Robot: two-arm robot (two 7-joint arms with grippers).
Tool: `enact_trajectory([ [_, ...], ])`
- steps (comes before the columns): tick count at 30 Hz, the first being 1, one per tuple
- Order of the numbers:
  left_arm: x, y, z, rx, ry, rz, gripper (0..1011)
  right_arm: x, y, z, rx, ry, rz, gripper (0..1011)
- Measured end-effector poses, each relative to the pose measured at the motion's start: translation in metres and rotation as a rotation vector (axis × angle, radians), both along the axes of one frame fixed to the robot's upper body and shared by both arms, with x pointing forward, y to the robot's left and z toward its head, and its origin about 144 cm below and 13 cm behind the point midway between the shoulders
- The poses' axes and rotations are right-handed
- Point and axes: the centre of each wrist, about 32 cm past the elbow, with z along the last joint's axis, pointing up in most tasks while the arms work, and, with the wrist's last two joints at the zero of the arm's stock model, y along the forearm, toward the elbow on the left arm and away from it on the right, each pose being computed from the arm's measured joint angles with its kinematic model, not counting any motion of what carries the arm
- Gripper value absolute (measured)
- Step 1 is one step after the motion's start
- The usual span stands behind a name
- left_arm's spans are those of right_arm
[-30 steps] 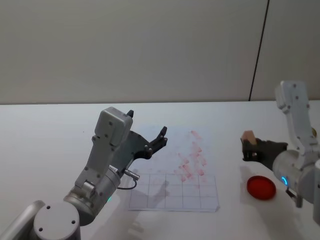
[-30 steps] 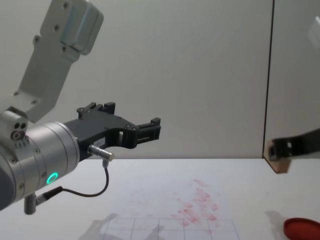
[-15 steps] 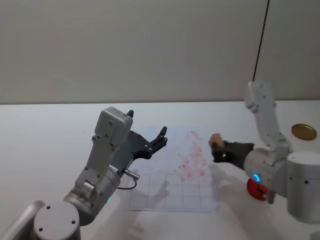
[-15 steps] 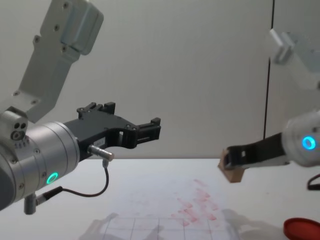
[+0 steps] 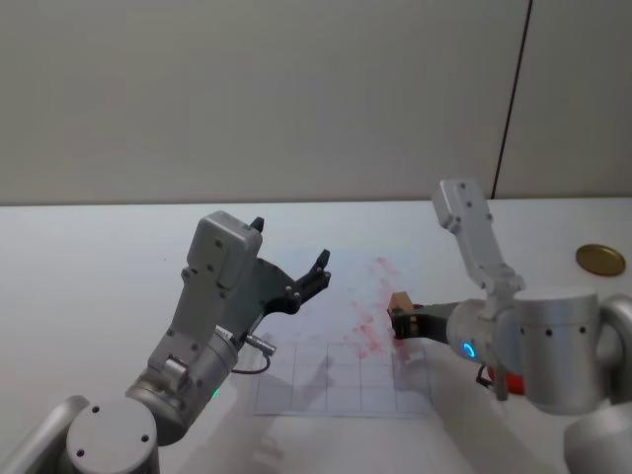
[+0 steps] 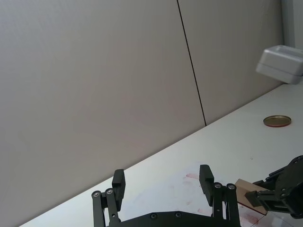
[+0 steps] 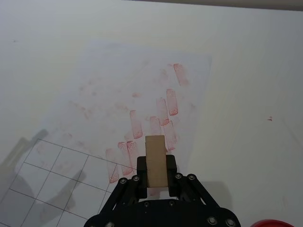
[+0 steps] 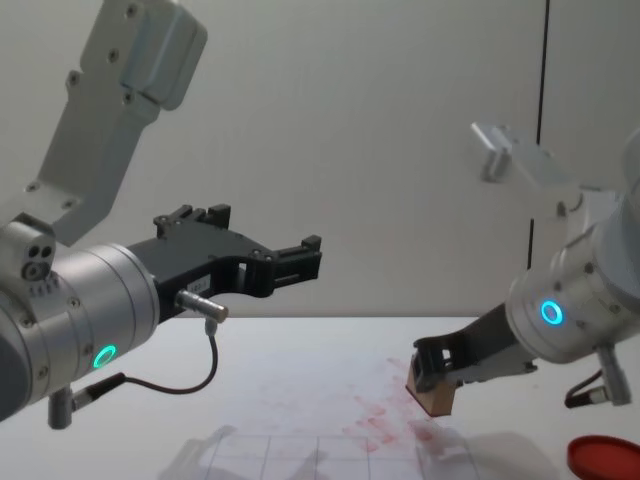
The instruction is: Use the one hand to pick up the stamp and affix it onto the A4 paper.
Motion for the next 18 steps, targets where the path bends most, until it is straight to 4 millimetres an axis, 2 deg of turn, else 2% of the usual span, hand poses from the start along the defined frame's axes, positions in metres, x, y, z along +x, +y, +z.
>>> enact_trajectory([
  [18,0.000,0.000,0.000,0.000,0.000,0.000,993,0.018,0.014,0.008,-0.082,0.122,0.013,217],
])
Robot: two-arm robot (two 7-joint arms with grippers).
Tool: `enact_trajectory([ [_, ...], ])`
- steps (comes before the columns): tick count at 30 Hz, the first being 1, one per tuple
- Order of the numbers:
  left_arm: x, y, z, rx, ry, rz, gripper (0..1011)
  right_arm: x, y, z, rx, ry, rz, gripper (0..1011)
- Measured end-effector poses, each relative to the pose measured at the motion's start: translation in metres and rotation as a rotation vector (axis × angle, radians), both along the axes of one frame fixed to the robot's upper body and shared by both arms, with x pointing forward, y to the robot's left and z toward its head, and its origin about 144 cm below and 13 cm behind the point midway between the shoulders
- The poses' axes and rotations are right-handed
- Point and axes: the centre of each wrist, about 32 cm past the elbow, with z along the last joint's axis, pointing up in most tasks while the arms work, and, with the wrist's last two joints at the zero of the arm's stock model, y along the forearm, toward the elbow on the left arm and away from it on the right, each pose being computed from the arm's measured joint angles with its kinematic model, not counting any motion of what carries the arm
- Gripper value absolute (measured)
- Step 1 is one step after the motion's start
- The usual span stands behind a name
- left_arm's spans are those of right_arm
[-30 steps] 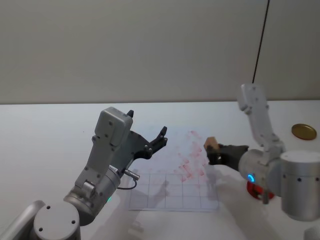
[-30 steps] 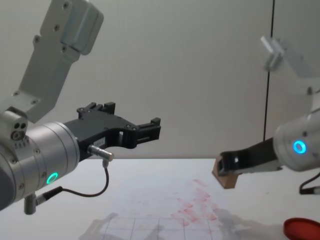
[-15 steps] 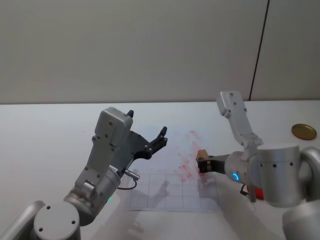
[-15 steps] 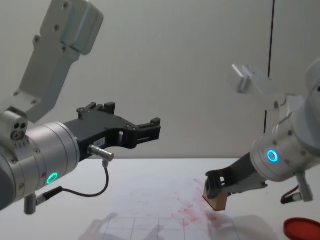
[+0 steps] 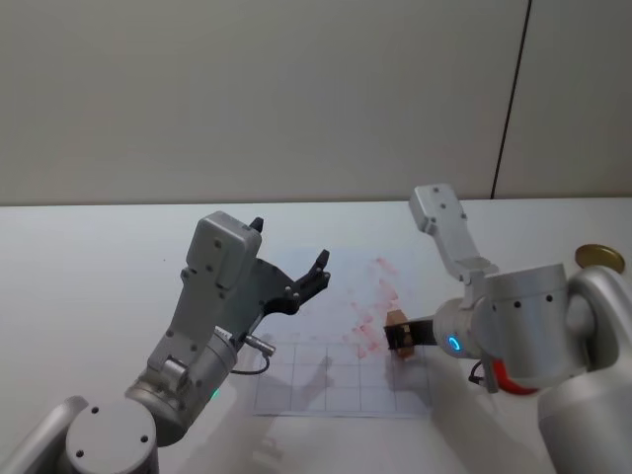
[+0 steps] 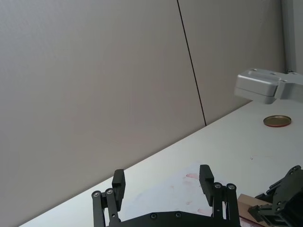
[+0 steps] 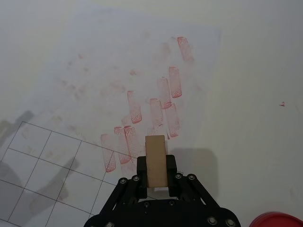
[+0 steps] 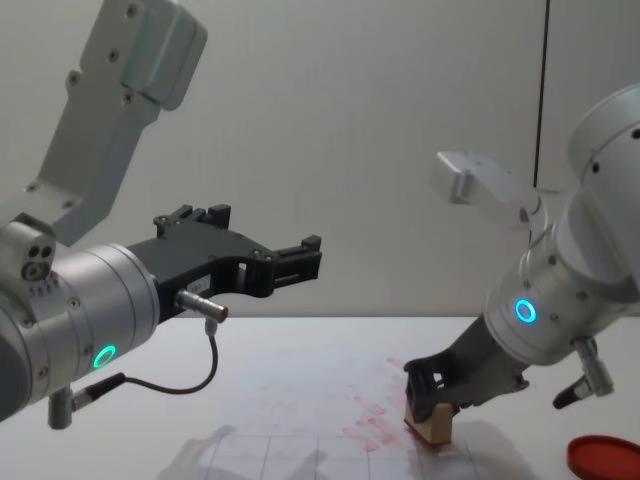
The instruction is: Use the one hand to pick up the stamp and affix it onto the A4 paper.
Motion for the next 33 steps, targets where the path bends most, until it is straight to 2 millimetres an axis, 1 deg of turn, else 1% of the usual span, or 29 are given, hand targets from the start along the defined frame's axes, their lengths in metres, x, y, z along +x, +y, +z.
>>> enact_trajectory([
  [19,0.0000,0.0000,0.0000,0.000,0.000,0.000,993,0.0064,0.0063,-0.0048,-0.057,0.070,0.030,217],
  [33,0.0000,0.0000,0.0000,0.000,0.000,0.000,993,0.0078,0.0032,-0.0092,-0.054,0.095,0.025,217],
])
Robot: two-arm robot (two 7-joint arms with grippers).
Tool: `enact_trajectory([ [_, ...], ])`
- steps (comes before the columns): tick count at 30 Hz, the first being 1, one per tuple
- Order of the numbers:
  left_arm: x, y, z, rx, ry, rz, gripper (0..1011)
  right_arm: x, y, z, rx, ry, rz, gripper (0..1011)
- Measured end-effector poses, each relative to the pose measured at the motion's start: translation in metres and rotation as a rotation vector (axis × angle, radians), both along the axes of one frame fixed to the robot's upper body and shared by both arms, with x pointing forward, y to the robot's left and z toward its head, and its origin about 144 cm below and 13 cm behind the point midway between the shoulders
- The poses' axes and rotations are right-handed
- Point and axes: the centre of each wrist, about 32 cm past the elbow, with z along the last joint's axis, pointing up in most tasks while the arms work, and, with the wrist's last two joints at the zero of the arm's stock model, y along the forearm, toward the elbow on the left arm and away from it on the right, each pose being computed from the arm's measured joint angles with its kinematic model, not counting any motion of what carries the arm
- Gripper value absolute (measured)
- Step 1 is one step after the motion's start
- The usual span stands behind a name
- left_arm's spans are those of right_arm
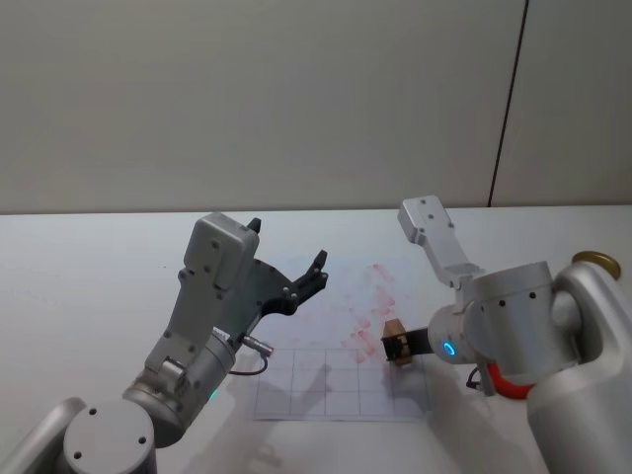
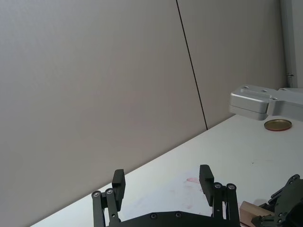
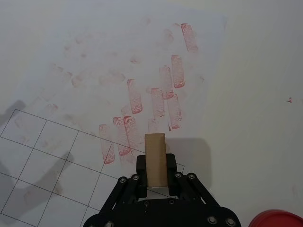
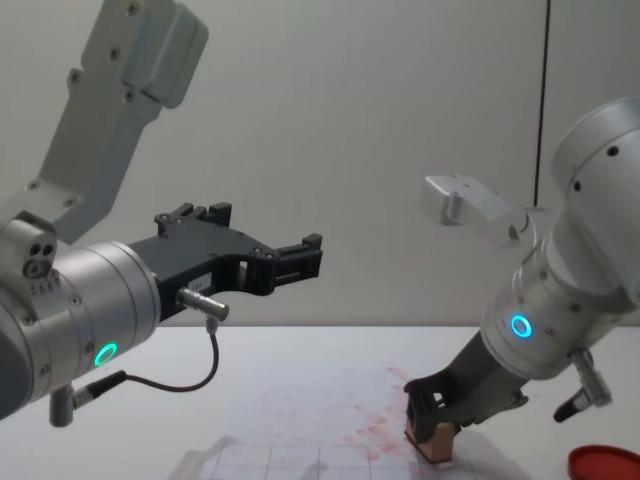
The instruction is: Use the one hand to pick up the stamp and affix it onto the A4 paper.
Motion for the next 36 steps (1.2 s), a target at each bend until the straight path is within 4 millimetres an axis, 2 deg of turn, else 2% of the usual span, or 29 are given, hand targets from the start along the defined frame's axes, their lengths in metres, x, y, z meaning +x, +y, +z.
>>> enact_trajectory([
  [14,0.000,0.000,0.000,0.000,0.000,0.000,993,-0.002,-0.006,0.007,0.018,-0.048,-0.008,217],
  [20,0.000,0.000,0.000,0.000,0.000,0.000,993,-0.004,-0.010,0.022,0.026,-0.121,-0.015,217],
  [29,0.000,0.000,0.000,0.000,0.000,0.000,993,-0.012,-0.019,0.055,0.049,-0.273,-0.039,217],
  [36,0.000,0.000,0.000,0.000,0.000,0.000,993,-0.021,-0.028,0.068,0.053,-0.339,-0.079,217],
])
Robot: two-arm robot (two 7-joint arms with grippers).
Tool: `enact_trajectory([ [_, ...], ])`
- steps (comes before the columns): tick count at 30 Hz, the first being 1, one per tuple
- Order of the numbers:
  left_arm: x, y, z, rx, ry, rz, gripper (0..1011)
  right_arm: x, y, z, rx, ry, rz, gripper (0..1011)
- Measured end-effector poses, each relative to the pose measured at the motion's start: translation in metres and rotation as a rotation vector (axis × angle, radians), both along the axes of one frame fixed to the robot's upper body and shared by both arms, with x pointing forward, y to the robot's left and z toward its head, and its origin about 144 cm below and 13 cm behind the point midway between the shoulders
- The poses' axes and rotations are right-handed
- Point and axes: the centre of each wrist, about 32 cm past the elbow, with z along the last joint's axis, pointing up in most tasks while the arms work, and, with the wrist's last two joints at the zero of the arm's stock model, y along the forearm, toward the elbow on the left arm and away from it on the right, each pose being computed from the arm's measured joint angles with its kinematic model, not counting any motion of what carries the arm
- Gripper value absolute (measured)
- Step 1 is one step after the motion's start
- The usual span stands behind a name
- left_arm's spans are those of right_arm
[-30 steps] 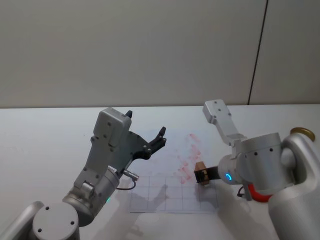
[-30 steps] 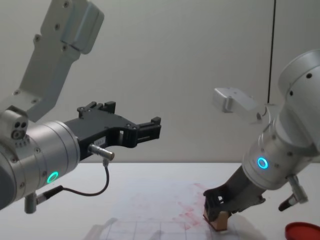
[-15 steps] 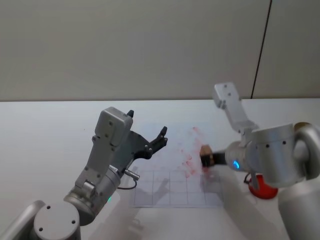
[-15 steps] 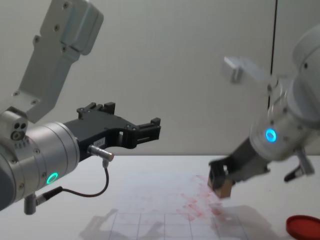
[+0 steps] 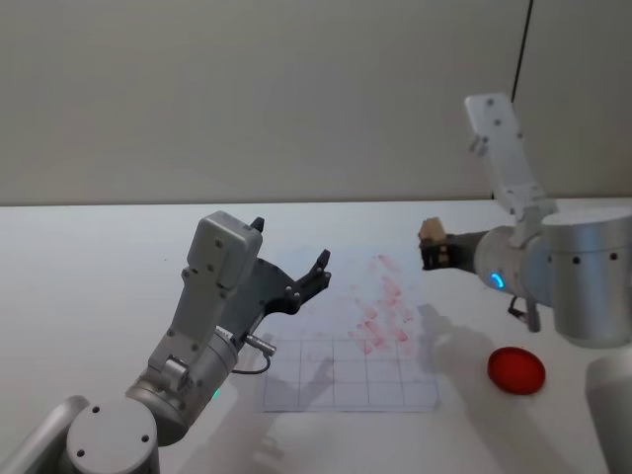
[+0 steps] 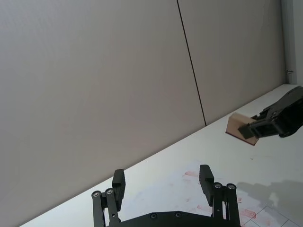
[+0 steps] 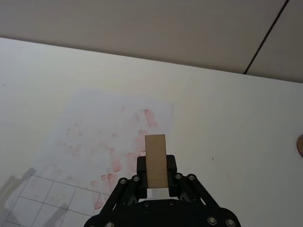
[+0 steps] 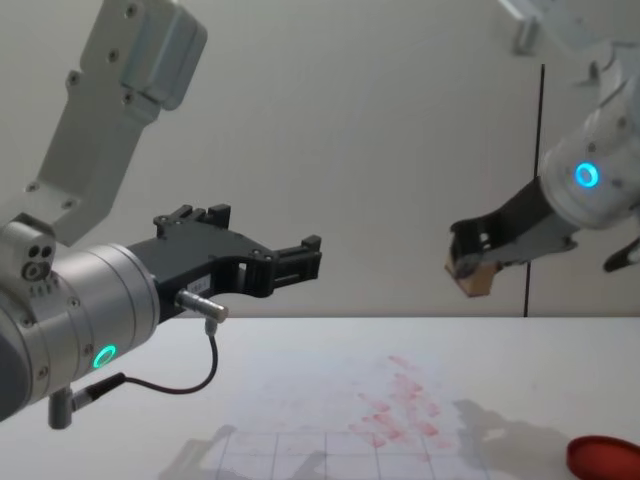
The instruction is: Use the one hand to pick up the stamp and affix it onto the A4 paper.
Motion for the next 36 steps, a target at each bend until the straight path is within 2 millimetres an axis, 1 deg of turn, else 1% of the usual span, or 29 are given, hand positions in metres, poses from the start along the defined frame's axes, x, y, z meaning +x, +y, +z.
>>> enact_trajectory([
  [7,0.000,0.000,0.000,0.000,0.000,0.000,993,-0.010,-0.009,-0.001,0.009,-0.001,-0.028,217],
  [19,0.000,0.000,0.000,0.000,0.000,0.000,993,-0.032,-0.025,-0.017,0.005,0.053,-0.072,217],
  [36,0.000,0.000,0.000,0.000,0.000,0.000,993,-0.052,-0.049,-0.033,-0.047,0.137,-0.133,217],
])
